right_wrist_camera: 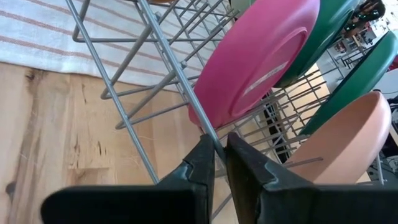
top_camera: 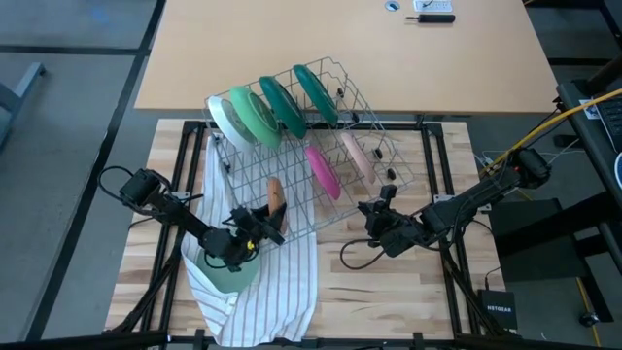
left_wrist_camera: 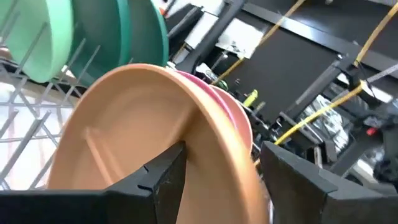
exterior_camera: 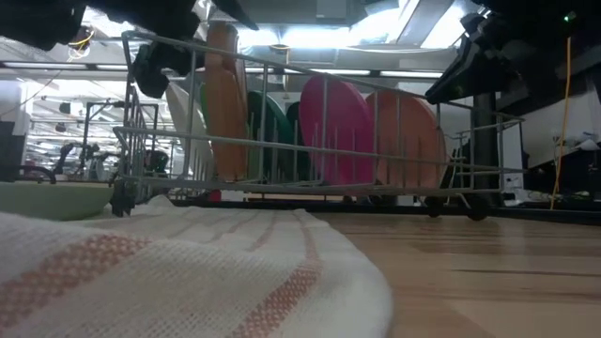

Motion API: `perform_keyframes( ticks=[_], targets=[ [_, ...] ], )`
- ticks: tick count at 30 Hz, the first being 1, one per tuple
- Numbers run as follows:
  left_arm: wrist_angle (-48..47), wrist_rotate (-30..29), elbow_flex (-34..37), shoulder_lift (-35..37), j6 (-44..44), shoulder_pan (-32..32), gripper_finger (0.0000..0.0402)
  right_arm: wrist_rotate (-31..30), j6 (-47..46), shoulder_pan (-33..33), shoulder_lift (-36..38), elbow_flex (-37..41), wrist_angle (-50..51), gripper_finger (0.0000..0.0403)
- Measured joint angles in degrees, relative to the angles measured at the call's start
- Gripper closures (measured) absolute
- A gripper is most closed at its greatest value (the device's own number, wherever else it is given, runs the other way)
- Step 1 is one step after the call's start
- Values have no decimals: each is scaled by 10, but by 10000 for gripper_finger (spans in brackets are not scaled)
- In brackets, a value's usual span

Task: Sort dishes
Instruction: Put the brown plate in the dish rack

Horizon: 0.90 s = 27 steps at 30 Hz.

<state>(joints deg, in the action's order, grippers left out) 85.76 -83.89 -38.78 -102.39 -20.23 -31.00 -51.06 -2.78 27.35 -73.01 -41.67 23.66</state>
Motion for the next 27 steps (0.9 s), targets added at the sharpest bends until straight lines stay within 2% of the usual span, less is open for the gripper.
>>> perform_keyframes(
  ticks=[7,13,18,27],
  targets=[
    [1,-66,-34,0,0,11,230,-5,0,0,0,0,-1,364],
    [-23,-69,-57,0,3,13,248,-13,0,0,-1,0,0,364],
    [-79,-65,-71,0,-46,15,265,-19,0,0,-1,0,-1,364],
    [-88,-63,-72,0,-68,18,332,-19,1,0,-1,0,-2,364]
  ],
)
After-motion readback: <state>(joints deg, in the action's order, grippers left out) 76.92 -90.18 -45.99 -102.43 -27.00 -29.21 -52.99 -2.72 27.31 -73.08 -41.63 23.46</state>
